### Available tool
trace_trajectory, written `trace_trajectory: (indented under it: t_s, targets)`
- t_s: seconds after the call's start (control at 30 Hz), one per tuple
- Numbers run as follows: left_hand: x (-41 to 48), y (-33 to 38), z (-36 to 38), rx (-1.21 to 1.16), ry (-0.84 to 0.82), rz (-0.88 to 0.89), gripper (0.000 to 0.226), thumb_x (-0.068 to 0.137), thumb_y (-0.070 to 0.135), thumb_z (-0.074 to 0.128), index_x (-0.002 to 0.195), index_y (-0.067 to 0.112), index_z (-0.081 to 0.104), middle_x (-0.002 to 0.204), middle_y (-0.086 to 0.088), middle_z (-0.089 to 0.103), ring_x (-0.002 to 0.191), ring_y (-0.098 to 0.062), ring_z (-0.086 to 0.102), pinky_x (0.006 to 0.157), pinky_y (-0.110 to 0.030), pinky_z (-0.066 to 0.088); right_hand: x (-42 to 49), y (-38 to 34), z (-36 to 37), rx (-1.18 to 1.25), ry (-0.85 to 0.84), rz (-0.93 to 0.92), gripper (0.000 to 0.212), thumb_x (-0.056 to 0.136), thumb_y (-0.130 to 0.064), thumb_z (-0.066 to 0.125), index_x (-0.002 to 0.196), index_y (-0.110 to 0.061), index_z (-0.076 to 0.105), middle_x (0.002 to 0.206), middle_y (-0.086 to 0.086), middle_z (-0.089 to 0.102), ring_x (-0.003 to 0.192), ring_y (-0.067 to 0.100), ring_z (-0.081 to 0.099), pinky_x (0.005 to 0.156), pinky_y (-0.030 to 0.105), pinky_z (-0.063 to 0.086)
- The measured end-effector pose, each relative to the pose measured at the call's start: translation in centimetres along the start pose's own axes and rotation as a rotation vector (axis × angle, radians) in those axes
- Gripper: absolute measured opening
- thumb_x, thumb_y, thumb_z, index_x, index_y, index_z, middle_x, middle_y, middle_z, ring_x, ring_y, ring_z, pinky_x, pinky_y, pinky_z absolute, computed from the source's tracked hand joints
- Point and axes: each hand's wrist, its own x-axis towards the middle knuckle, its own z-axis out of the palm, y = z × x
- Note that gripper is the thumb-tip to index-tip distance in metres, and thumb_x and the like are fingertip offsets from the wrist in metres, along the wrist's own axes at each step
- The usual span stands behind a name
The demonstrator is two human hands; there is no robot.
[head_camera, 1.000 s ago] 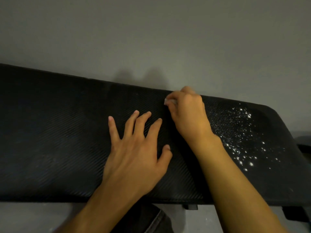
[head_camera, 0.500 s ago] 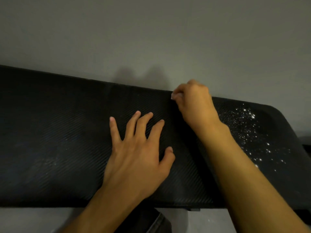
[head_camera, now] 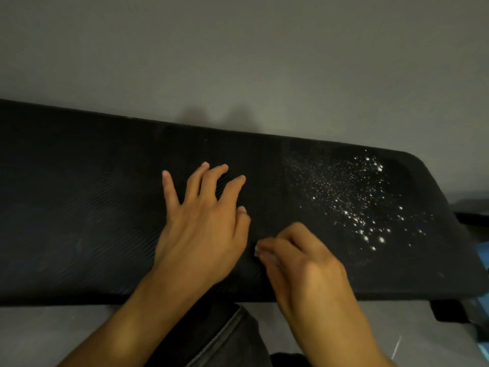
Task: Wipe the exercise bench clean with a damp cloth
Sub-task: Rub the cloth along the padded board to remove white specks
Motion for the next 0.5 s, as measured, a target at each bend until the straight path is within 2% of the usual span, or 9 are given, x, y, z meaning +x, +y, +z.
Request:
trace_trajectory:
  t_s: [0.07,0.17,0.33,0.4,0.5]
  targets:
    - [-0.1,0.1,0.0,0.011,0.005,-0.001,0.06,0.096,0.046,0.027,0.151,0.028,0.044,0.16,-0.005,0.037,0.155,-0.026,0.021,0.122,-0.071,0.004,-1.5,-0.2,0.0,0.001,0.027,-0.025,0.022,0.092,-0.027,0.054,0.09,-0.019,0.074,0.086,-0.001,0.056,0.068,0.018,0.058,0.054,0.03,0.051]
    - [-0.3,0.2,0.0,0.016,0.026,0.01,0.06,0.096,0.047,0.027,0.149,0.027,0.046,0.159,-0.007,0.039,0.154,-0.028,0.023,0.121,-0.071,0.006,-3.1,0.2,-0.1,0.053,0.046,-0.057,0.02,0.094,-0.026,0.056,0.093,-0.017,0.075,0.087,0.001,0.056,0.07,0.019,0.058,0.057,0.031,0.051]
    - [-0.9,0.5,0.3,0.064,0.078,0.079,0.053,0.096,0.043,0.035,0.138,0.023,0.06,0.146,-0.009,0.054,0.147,-0.032,0.038,0.12,-0.072,0.012,-4.2,1.5,-1.1,0.102,-0.008,-0.08,0.021,0.096,-0.031,0.057,0.101,-0.022,0.075,0.095,-0.002,0.058,0.079,0.015,0.061,0.07,0.027,0.052]
    - [-1.2,0.7,0.6,0.082,0.089,0.11,0.051,0.095,0.042,0.036,0.133,0.023,0.064,0.141,-0.009,0.058,0.141,-0.033,0.046,0.118,-0.073,0.019,-3.7,2.0,-1.8,0.116,-0.032,-0.047,0.022,0.096,-0.032,0.056,0.103,-0.023,0.075,0.095,-0.005,0.057,0.081,0.012,0.062,0.071,0.026,0.053]
    - [-1.6,1.4,1.0,0.11,0.061,0.12,0.052,0.095,0.044,0.036,0.135,0.026,0.063,0.142,-0.012,0.057,0.139,-0.036,0.048,0.114,-0.075,0.025,-0.9,3.6,-2.1,0.06,-0.022,0.046,0.018,0.097,-0.029,0.06,0.105,-0.023,0.074,0.097,-0.011,0.054,0.083,0.002,0.058,0.077,0.017,0.05]
